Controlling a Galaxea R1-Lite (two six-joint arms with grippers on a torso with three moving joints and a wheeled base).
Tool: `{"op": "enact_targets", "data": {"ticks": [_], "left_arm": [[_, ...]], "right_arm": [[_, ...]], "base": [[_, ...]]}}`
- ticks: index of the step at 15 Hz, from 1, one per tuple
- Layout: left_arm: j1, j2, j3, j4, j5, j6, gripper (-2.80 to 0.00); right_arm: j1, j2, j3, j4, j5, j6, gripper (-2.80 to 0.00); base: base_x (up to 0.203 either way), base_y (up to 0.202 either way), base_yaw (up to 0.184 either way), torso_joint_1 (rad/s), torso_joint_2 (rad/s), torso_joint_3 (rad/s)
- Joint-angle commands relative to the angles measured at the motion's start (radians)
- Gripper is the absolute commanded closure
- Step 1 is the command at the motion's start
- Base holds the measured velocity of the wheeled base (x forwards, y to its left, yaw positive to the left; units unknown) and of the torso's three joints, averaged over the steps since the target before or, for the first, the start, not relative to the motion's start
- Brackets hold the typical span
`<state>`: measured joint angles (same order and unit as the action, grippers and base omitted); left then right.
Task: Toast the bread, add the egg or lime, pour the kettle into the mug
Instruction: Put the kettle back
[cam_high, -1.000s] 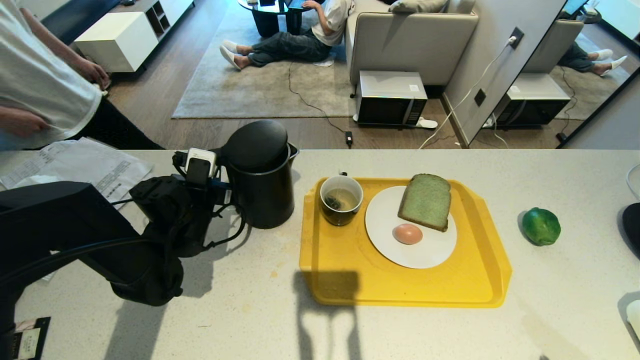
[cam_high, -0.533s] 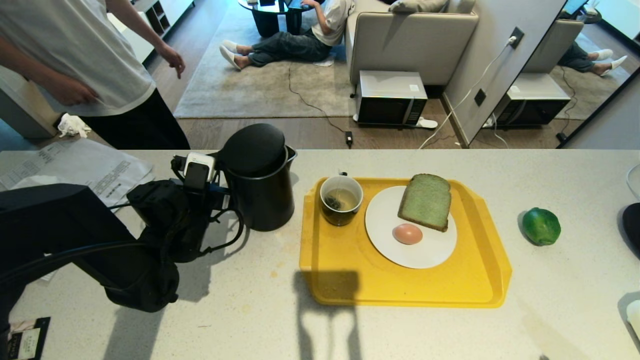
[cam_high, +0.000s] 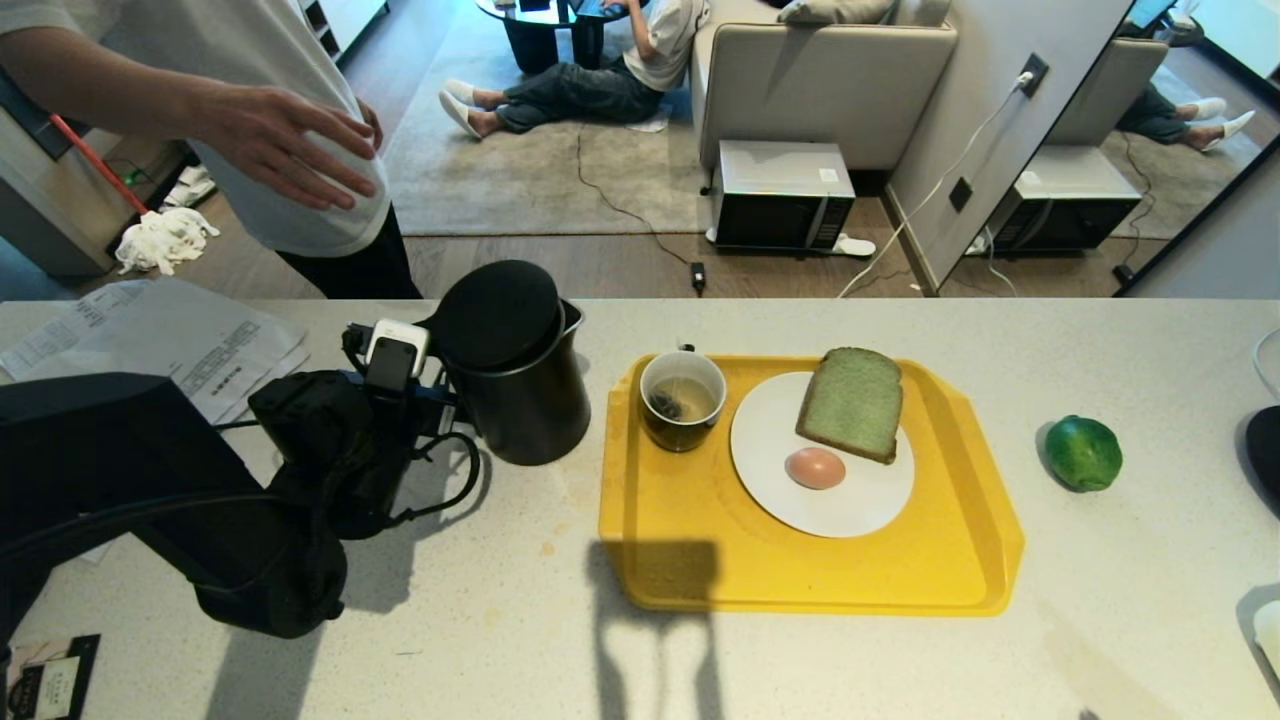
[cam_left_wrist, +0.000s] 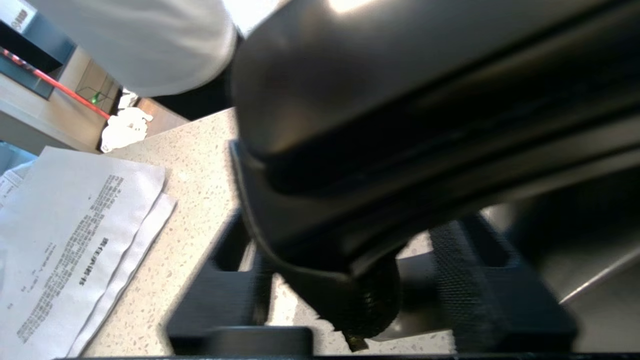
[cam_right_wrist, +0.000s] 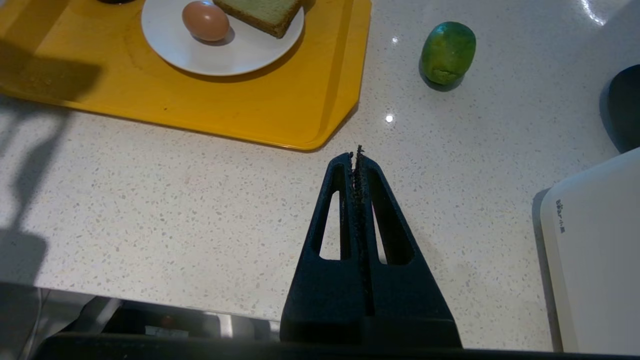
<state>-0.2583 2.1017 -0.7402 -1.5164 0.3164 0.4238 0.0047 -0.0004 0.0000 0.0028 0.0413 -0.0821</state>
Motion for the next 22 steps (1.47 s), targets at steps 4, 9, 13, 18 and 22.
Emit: {"op": "enact_targets", "data": {"ticks": [4, 9, 13, 18, 22], "left_arm": [[0.001, -0.015, 0.011, -0.014, 0.000, 0.003, 0.00], [-0.001, -0.067, 0.050, -0.014, 0.000, 0.023, 0.00], [-0.001, -0.061, 0.079, -0.014, 0.001, 0.024, -2.80], [-0.002, -0.069, 0.081, -0.014, 0.000, 0.021, -2.80], [-0.012, -0.115, 0.113, -0.014, 0.001, 0.028, -2.80]], "right_arm": [[0.000, 0.000, 0.002, 0.000, 0.000, -0.001, 0.00], [0.001, 0.000, 0.002, 0.000, 0.000, -0.001, 0.00], [0.000, 0.000, 0.002, 0.000, 0.000, -0.001, 0.00], [0.000, 0.000, 0.002, 0.000, 0.000, -0.001, 0.00], [0.000, 0.000, 0.002, 0.000, 0.000, -0.001, 0.00]], "base": [[0.000, 0.000, 0.000, 0.000, 0.00, 0.000], [0.000, 0.000, 0.000, 0.000, 0.00, 0.000], [0.000, 0.000, 0.000, 0.000, 0.00, 0.000], [0.000, 0.000, 0.000, 0.000, 0.00, 0.000], [0.000, 0.000, 0.000, 0.000, 0.00, 0.000]]}}
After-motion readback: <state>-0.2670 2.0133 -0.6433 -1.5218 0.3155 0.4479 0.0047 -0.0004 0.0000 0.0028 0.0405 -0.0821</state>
